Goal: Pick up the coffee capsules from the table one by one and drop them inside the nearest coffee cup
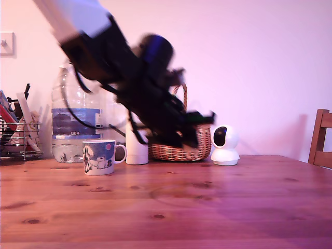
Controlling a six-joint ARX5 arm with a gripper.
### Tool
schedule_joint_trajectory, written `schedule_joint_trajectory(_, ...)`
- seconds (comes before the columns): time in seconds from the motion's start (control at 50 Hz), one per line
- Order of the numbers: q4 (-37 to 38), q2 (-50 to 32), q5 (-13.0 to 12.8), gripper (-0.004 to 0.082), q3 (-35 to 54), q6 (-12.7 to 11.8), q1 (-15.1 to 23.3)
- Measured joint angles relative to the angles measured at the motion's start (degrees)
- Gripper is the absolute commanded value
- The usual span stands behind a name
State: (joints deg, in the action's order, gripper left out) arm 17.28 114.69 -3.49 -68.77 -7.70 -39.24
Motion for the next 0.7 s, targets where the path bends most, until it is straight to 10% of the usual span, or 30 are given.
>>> schedule_joint_trajectory(0.7,1.9,-18.9,0.2,0.0140,17.9,0.4,13.4)
